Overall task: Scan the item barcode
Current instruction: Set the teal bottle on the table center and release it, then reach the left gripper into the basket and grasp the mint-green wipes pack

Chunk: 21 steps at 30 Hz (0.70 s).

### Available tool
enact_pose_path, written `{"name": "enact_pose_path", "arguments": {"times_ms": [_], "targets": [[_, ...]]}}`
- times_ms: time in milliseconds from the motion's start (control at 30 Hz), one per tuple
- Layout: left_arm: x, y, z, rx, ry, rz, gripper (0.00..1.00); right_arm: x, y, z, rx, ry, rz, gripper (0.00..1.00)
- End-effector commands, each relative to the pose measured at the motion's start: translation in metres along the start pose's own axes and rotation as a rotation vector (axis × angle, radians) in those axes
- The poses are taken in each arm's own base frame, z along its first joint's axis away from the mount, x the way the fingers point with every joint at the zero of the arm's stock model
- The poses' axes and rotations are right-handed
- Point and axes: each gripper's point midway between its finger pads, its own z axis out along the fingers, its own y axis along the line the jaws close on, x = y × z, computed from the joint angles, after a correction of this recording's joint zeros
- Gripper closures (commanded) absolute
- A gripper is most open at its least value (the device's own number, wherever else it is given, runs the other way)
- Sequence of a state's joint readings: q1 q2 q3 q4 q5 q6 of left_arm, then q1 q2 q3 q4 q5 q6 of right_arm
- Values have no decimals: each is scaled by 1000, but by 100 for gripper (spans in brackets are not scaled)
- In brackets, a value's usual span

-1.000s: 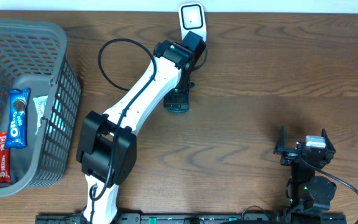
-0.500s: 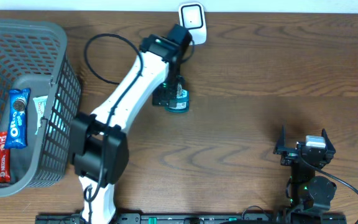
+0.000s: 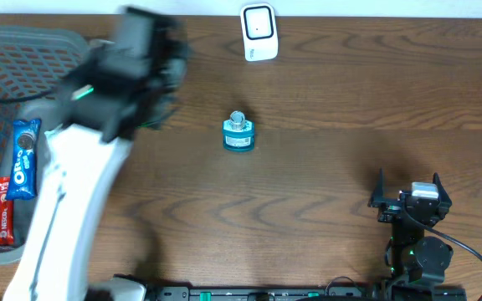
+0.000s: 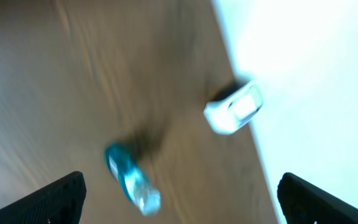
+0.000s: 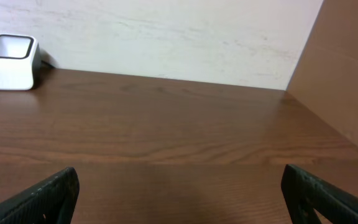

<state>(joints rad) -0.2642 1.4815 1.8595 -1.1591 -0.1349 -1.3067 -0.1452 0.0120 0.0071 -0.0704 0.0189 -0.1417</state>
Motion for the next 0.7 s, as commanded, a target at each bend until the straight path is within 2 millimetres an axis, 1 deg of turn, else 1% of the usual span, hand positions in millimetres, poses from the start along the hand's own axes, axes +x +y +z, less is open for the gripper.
{"name": "enact_pose_path", "arguments": {"times_ms": [0,67,133,200,300,400,467,567,667], "targets": [[-68,21,-52,28,-204,75,2,0,1,0,-3,-2,6,1],[-99,44,-73,4,-285,-9,2,0,1,0,-3,-2,6,1],[-127,72,-87,-50,-356,-92,2,0,1,0,-3,-2,6,1],[-151,99,-95,-129,-413,-127,2,0,1,0,-3,-2,6,1],[-177,138,-93,-278,-443,-142,2,0,1,0,-3,-2,6,1],[-200,161,-78,-404,-414,-34,2,0,1,0,-3,-2,6,1],[-207,169,-60,-459,-355,38,2,0,1,0,-3,-2,6,1],[-210,175,-27,-496,-232,136,2,0,1,0,-3,-2,6,1],[-208,176,15,-484,-74,285,2,0,1,0,-3,-2,6,1]]}}
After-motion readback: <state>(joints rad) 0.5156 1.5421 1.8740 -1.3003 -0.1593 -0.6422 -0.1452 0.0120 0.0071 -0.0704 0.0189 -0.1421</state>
